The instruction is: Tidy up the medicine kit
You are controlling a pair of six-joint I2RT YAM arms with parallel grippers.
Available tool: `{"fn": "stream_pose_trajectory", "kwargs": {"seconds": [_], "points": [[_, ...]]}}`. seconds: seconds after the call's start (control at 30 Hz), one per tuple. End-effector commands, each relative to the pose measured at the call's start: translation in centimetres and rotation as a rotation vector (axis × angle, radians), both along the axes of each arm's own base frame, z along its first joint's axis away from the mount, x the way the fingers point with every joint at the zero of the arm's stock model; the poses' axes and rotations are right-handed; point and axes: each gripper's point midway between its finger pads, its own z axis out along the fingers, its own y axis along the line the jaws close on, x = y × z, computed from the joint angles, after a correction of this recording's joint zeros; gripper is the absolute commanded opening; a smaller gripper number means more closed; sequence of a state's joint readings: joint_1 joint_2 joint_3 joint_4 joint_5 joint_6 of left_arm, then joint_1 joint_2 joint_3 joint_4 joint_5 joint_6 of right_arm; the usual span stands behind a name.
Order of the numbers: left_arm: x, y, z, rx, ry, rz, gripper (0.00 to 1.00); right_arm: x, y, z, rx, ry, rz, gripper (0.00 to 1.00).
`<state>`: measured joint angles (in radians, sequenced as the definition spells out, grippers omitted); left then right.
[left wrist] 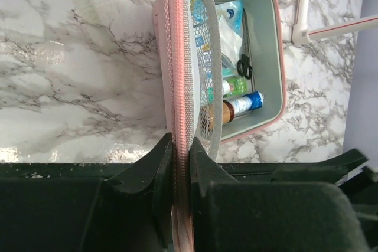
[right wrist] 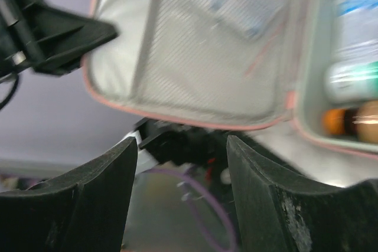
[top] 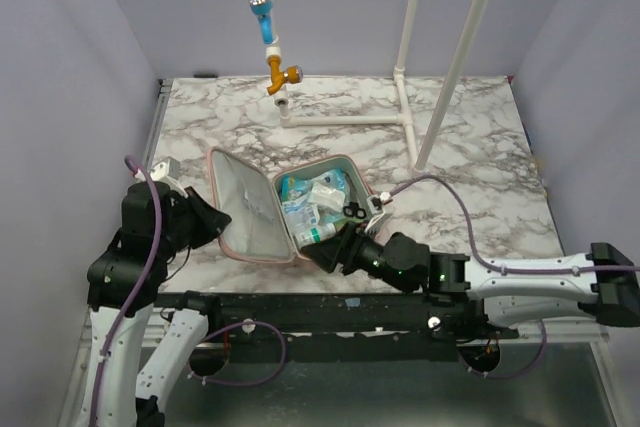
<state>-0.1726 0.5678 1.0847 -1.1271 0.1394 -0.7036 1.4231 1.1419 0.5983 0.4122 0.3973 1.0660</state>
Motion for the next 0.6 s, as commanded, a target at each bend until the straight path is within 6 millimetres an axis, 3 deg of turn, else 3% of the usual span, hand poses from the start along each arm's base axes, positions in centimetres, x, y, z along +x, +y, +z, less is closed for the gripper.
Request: {"fn": "stream_pose_trajectory", "kwargs": {"seconds": [0.0, 0.1, 0.33, 0.57], "points": [[2.2, -1.2, 2.3, 0.023, -0.079, -0.102, 0.03, 5.8, -8.4, -3.5, -0.423, -0.138, -0.240, 0.65], [3.3, -1.9, 2.5, 0.025, -0.076, -0.149, 0.03, 8.0, -10.6, -3.1, -0.517, -0.161, -0.301, 0.65], [4.7, -2.7, 4.8, 0.050, -0.105, -0.219, 0.03, 13.9, -14.6, -5.5, -0.713, -0.103, -0.400, 0.61], [5.6, -3.3, 6.1, 0.062, -0.114, -0.269, 0.03, 17.6, -17.9, -6.9, -0.760, -0.048, -0.520, 0.54]]}}
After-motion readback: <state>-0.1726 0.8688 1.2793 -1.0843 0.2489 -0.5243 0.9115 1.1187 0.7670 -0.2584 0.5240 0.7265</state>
